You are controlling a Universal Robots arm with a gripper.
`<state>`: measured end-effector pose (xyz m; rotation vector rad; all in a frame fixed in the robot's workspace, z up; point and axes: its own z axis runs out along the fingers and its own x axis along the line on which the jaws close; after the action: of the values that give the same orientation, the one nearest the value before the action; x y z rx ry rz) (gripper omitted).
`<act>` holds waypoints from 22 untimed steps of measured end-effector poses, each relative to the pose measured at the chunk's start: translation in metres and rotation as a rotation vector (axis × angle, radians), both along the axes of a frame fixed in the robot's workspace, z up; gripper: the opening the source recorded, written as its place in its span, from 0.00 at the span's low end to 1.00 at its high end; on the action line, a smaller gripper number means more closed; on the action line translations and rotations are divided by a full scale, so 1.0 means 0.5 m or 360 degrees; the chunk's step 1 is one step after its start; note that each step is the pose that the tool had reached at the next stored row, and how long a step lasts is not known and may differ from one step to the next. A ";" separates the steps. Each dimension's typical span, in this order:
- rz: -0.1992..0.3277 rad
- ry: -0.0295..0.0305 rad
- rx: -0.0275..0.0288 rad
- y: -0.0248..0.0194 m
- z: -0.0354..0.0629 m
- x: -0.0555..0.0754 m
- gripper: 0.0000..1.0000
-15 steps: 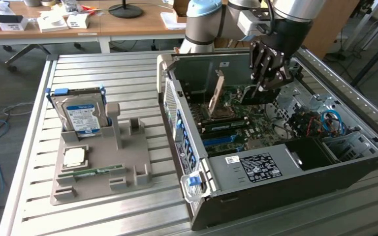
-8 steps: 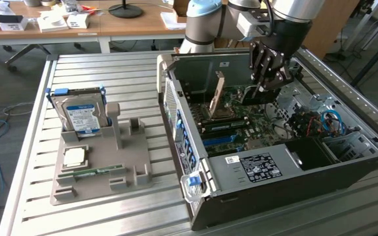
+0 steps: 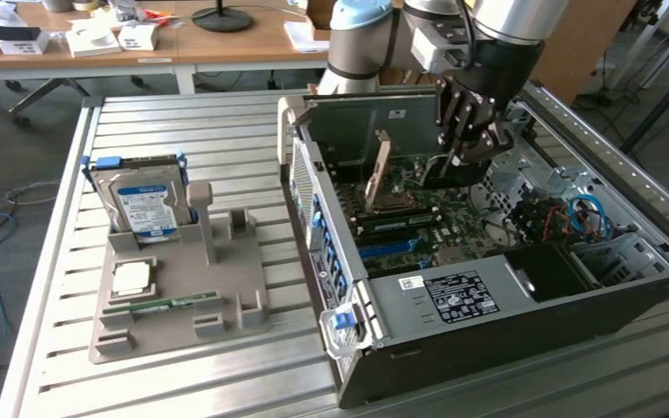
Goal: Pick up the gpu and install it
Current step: 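Insert the gpu into the slot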
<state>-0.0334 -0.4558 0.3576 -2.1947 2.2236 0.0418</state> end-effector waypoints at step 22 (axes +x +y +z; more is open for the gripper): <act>0.0000 0.00001 -0.00011 -0.0001 -0.046 -0.002 0.26</act>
<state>-0.0343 -0.4558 0.3344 -2.1951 2.2241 0.0411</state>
